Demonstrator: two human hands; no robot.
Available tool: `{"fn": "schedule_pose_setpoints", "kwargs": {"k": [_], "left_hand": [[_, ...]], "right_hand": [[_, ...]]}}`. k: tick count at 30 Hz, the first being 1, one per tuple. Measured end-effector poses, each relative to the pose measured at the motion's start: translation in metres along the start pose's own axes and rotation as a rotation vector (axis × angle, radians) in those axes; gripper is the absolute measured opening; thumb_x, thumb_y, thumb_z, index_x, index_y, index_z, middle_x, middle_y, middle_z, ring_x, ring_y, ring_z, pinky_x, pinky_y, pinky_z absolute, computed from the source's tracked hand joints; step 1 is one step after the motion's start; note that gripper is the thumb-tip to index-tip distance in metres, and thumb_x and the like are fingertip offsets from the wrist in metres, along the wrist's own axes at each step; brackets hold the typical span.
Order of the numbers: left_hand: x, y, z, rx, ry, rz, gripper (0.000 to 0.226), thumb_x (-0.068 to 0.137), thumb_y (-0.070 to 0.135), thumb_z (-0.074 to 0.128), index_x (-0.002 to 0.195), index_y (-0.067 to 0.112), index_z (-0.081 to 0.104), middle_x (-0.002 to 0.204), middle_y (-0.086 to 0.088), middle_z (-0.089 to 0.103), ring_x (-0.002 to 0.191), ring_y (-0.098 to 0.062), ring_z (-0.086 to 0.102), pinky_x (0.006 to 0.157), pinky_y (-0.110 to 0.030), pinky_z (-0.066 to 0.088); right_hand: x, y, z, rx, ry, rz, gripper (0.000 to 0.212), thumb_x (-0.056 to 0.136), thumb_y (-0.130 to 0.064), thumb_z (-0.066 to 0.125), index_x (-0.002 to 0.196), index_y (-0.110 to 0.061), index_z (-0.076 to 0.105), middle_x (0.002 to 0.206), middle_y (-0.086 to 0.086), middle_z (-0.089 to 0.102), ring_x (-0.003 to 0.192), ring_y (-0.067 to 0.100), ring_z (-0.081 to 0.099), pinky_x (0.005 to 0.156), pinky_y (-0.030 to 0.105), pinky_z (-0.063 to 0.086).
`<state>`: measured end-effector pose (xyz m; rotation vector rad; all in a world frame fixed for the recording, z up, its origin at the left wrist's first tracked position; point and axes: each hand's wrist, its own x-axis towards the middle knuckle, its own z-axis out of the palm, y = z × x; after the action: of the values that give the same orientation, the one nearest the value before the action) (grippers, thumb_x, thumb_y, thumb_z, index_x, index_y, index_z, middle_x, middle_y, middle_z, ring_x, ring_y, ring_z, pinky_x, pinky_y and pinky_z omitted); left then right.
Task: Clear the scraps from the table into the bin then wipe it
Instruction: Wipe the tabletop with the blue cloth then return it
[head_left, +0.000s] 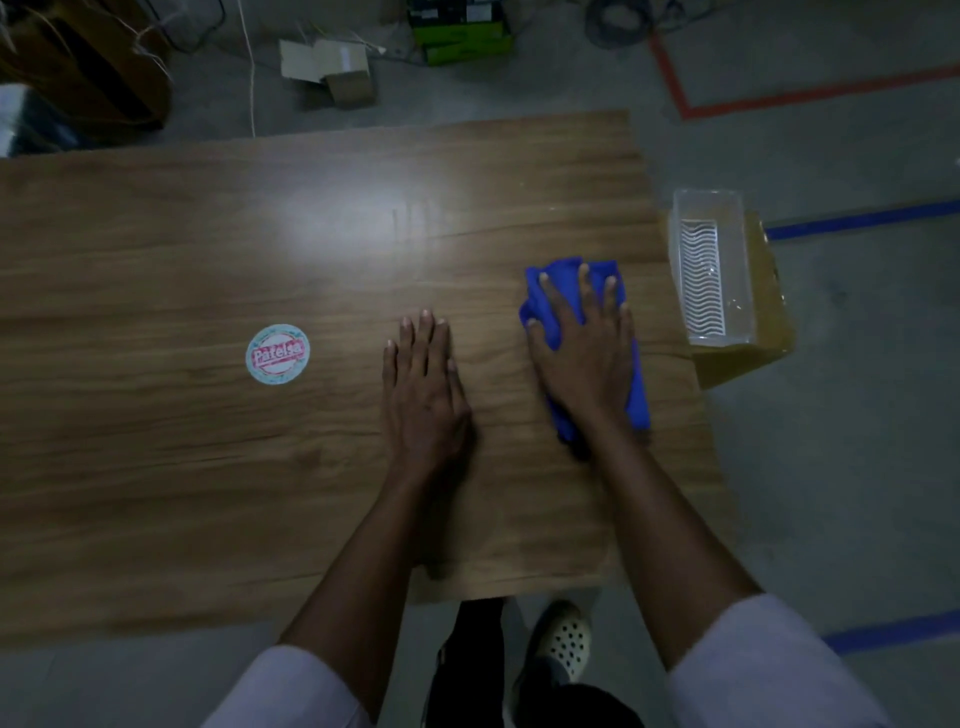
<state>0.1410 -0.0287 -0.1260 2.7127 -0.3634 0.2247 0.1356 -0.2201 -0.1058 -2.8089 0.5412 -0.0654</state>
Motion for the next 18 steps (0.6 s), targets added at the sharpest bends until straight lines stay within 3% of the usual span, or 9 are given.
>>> {"fn": "schedule_pose_setpoints", "kwargs": {"k": [3,7,9,14,16,18], "left_hand": [[-0.001,-0.002,0.001,0.008,0.003,0.003,0.054,0.103,0.024,0.032,0.152,0.008,0.045,0.162,-0.01,0.037,0.152,-0.028,0.03,0.125,-0.044,0.017],[-0.016,0.003,0.0,0.022,0.023,-0.007,0.053,0.103,0.024,0.033,0.151,0.007,0.046,0.161,-0.011,0.038,0.151,-0.029,0.032,0.124,-0.045,0.017],[-0.028,0.007,-0.001,0.035,0.022,-0.012,0.053,0.103,0.025,0.033,0.152,0.009,0.045,0.162,-0.01,0.036,0.152,-0.028,0.03,0.125,-0.044,0.015],[-0.042,0.009,-0.003,0.058,0.013,-0.04,0.054,0.104,0.027,0.032,0.154,0.01,0.042,0.164,-0.009,0.033,0.154,-0.027,0.026,0.126,-0.039,0.008],[-0.042,0.008,-0.001,0.061,0.012,-0.034,0.054,0.104,0.027,0.032,0.153,0.01,0.043,0.163,-0.009,0.035,0.153,-0.027,0.028,0.125,-0.041,0.011],[-0.045,0.006,0.0,0.062,0.012,-0.022,0.053,0.104,0.026,0.032,0.152,0.008,0.045,0.162,-0.011,0.037,0.152,-0.03,0.031,0.124,-0.046,0.018]], "right_hand": [[-0.046,-0.017,0.007,0.011,-0.038,-0.232,0.066,0.094,-0.055,0.041,0.158,-0.044,0.031,0.171,0.0,0.017,0.159,0.031,0.01,0.128,0.047,0.011],[-0.06,0.027,-0.004,0.0,-0.143,-0.562,0.066,0.091,-0.056,0.047,0.156,-0.046,0.036,0.17,-0.004,0.023,0.159,0.026,0.013,0.128,0.046,0.014],[-0.04,0.05,-0.013,-0.008,-0.148,-0.495,0.066,0.091,-0.058,0.044,0.155,-0.047,0.036,0.169,-0.004,0.025,0.158,0.027,0.014,0.127,0.047,0.015],[-0.04,0.027,-0.007,0.036,-0.013,-0.058,0.065,0.095,-0.057,0.037,0.158,-0.043,0.032,0.17,0.002,0.021,0.158,0.034,0.013,0.127,0.05,0.014],[-0.075,0.005,0.001,0.036,-0.018,-0.141,0.066,0.095,-0.055,0.042,0.158,-0.043,0.032,0.171,0.003,0.02,0.158,0.034,0.011,0.127,0.049,0.013],[-0.113,0.004,0.005,0.023,-0.079,-0.367,0.067,0.093,-0.054,0.047,0.158,-0.044,0.032,0.171,0.0,0.018,0.159,0.03,0.008,0.128,0.049,0.012]]}}
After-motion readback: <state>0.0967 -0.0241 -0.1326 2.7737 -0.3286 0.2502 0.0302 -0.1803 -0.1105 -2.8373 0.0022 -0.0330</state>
